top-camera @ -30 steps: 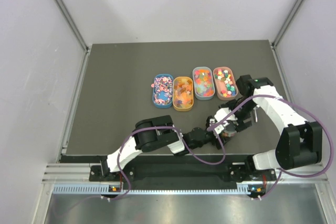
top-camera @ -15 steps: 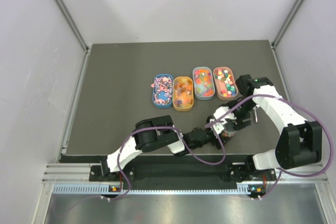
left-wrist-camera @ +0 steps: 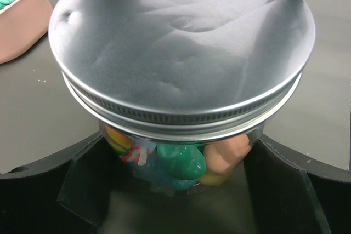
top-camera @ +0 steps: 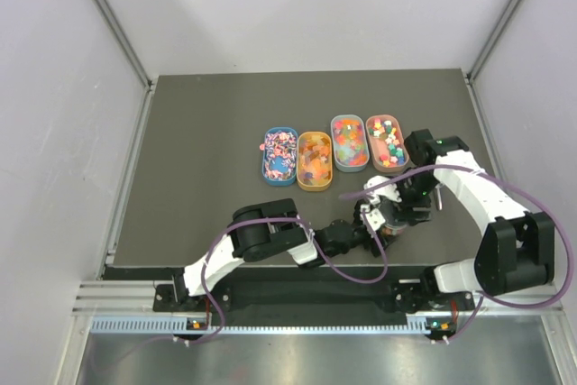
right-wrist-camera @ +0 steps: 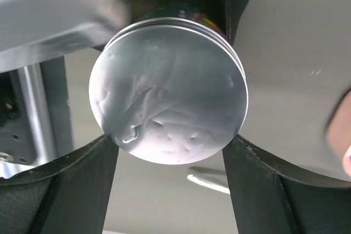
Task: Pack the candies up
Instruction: Screw the bottle lid onto the packing bottle.
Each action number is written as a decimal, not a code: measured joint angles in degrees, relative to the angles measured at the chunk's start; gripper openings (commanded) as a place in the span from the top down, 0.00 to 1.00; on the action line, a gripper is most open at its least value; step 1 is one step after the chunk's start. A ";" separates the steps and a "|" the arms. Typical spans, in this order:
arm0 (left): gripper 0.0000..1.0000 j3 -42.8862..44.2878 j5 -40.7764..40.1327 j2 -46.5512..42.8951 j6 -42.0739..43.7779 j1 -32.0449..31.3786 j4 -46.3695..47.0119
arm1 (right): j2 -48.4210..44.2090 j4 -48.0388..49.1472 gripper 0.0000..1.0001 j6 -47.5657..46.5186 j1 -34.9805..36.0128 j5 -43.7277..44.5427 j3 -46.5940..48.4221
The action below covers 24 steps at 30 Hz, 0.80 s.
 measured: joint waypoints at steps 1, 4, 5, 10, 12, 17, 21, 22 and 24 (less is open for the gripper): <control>1.00 0.00 -0.02 0.00 0.00 0.00 0.00 | 0.13 0.17 0.42 1.88 0.00 0.26 -0.04; 1.00 0.00 -0.09 0.00 0.00 -0.02 0.00 | 1.03 0.22 0.42 6.84 -0.04 0.81 0.13; 1.00 0.00 -0.11 0.00 0.00 -0.04 0.00 | 1.31 0.22 0.42 8.28 -0.09 0.90 0.13; 1.00 0.00 -0.31 0.00 0.00 -0.09 0.00 | 1.38 0.26 0.43 12.98 -0.13 1.38 0.09; 1.00 0.00 -0.33 0.00 0.00 -0.09 0.00 | 1.42 0.26 0.43 14.60 -0.15 1.57 0.09; 1.00 0.00 -0.57 -0.02 0.00 -0.13 0.00 | 1.55 0.11 0.24 18.25 -0.33 1.75 0.11; 1.00 0.00 -1.88 -0.02 -0.26 -0.46 -0.07 | 1.16 1.60 0.00 20.72 -0.26 -0.55 -1.99; 1.00 0.00 -2.16 -0.02 -0.31 -0.55 -0.09 | 0.76 2.16 0.00 20.79 -0.28 -0.55 -2.64; 1.00 0.00 -2.45 -0.02 -0.66 -0.59 -0.15 | -0.31 2.62 0.00 20.26 -0.48 -0.26 -3.21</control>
